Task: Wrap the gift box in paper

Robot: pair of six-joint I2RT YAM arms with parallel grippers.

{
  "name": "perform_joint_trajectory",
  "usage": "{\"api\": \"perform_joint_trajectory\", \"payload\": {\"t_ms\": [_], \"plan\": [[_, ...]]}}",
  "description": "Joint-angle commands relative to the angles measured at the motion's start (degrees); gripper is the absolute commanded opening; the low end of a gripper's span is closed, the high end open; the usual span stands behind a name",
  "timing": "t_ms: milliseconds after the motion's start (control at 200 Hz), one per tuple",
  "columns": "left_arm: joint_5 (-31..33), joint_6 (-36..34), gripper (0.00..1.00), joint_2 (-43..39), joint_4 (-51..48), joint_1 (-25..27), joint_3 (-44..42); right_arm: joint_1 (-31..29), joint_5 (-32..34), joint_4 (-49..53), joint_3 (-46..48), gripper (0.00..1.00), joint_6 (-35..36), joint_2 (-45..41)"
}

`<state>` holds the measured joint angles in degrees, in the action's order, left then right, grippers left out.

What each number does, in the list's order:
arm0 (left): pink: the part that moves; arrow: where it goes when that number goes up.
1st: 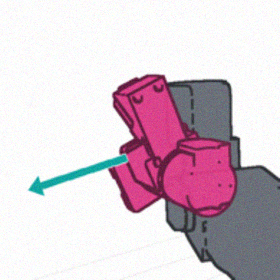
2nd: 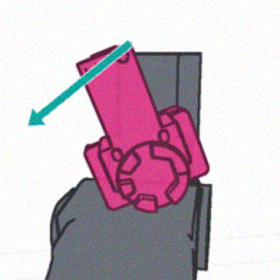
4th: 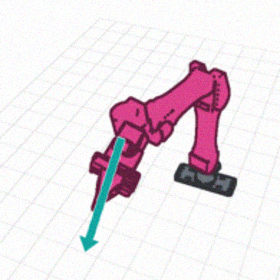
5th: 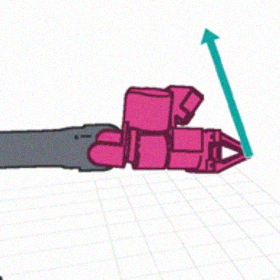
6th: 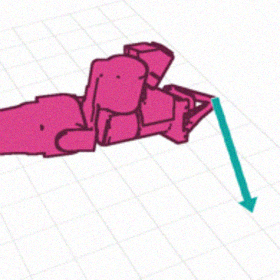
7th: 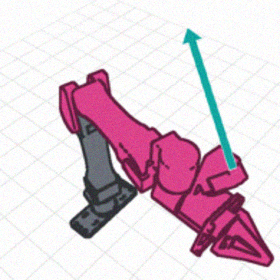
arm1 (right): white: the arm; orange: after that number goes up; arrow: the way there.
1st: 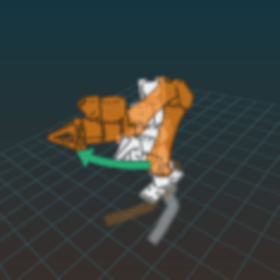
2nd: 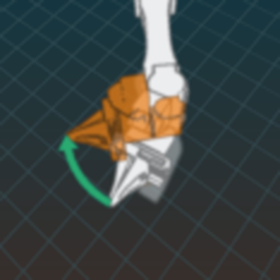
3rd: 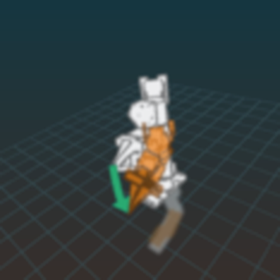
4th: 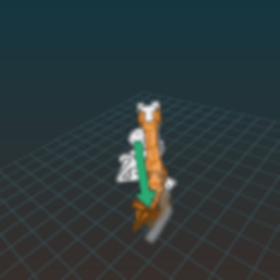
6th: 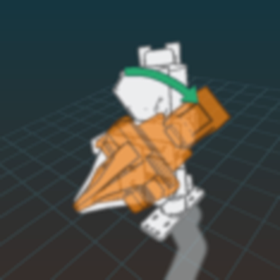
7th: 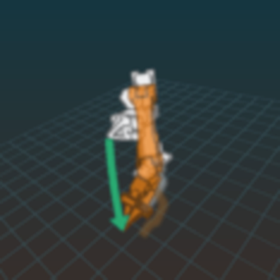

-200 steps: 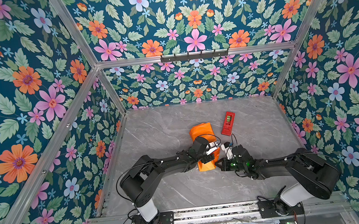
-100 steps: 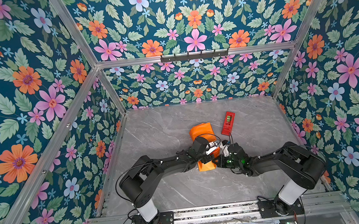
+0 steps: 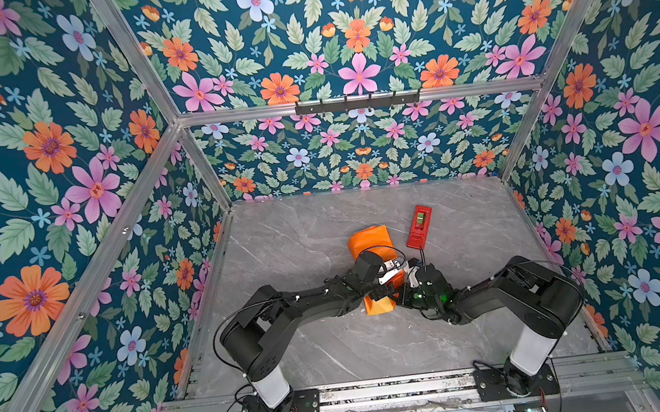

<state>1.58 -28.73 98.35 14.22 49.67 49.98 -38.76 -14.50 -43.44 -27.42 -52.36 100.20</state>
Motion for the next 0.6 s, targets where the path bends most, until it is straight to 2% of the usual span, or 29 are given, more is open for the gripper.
{"api": "perform_joint_trajectory", "payload": {"t_ms": [0, 295, 460, 595], "plan": [[-0.8, 0.6, 0.82, 0.5, -4.2, -0.1, 0.0, 0.1, 2.1, -1.1, -0.5, 0.00, -1.1, 0.9], [-0.8, 1.1, 0.83, 0.0, -4.3, -0.1, 0.6, 0.1, 1.1, -2.9, 1.5, 0.00, -0.9, -0.6], [-0.5, 2.1, 0.84, -1.0, -4.0, -0.1, 0.6, 0.3, -0.3, 0.7, 3.6, 0.00, 1.1, -4.7], [-0.4, 2.5, 0.84, -1.4, -3.8, -0.1, 0.5, 1.5, -1.3, 5.8, 5.7, 0.01, 3.0, -12.3]]}}
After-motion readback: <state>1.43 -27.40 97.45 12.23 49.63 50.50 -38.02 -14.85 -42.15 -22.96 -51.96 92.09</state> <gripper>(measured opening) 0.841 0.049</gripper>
